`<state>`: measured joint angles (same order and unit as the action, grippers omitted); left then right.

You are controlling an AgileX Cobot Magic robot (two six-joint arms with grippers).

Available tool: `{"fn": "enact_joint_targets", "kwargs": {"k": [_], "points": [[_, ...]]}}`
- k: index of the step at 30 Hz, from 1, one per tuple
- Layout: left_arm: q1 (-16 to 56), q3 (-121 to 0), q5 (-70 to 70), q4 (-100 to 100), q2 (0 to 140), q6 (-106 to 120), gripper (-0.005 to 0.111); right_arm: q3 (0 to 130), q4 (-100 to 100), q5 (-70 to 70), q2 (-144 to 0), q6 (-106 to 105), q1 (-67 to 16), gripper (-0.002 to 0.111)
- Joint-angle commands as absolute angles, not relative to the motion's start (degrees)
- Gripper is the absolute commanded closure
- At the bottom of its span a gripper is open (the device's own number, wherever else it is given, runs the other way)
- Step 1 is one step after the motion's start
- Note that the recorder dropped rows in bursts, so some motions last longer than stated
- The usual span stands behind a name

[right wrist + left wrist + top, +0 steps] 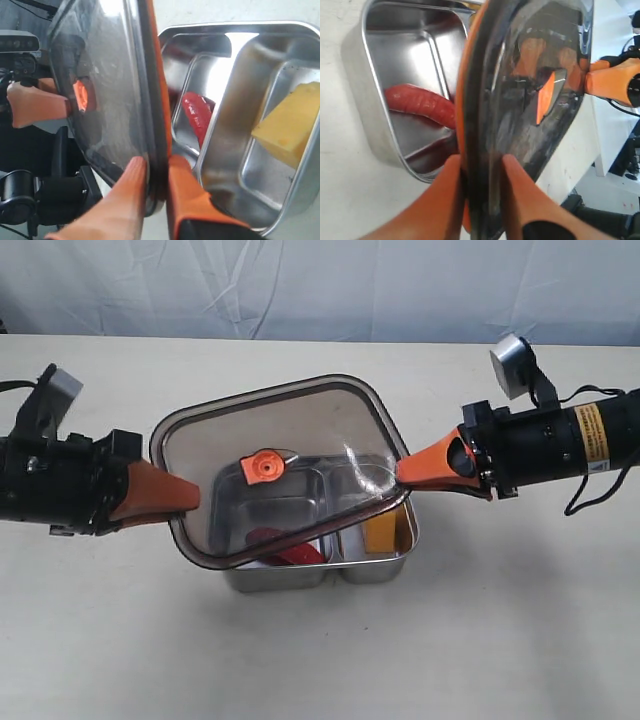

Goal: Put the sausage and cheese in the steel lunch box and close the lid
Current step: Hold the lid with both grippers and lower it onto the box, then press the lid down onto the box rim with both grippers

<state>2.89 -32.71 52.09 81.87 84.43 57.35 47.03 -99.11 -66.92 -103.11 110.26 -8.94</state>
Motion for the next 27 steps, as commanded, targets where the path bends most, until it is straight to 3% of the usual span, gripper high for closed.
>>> {"fn": "enact_joint_targets", "kwargs": {"k": [1, 6, 27], "points": [[5.38, -32.26, 47.21, 86.80, 87.12, 61.33, 0.107, 47.13, -99.12, -66.56, -99.83, 110.71, -13.64, 0.109], [7.66, -32.49, 45.88, 89.77, 90.11, 63.63, 0.107, 47.13, -99.95, -59.57, -99.47, 115.64, -16.11, 0.109], [16.28, -35.97, 38.07, 94.06, 90.72, 65.48, 0.107, 44.58, -99.95, -61.67, -97.81, 119.06, -16.11, 0.109]]}}
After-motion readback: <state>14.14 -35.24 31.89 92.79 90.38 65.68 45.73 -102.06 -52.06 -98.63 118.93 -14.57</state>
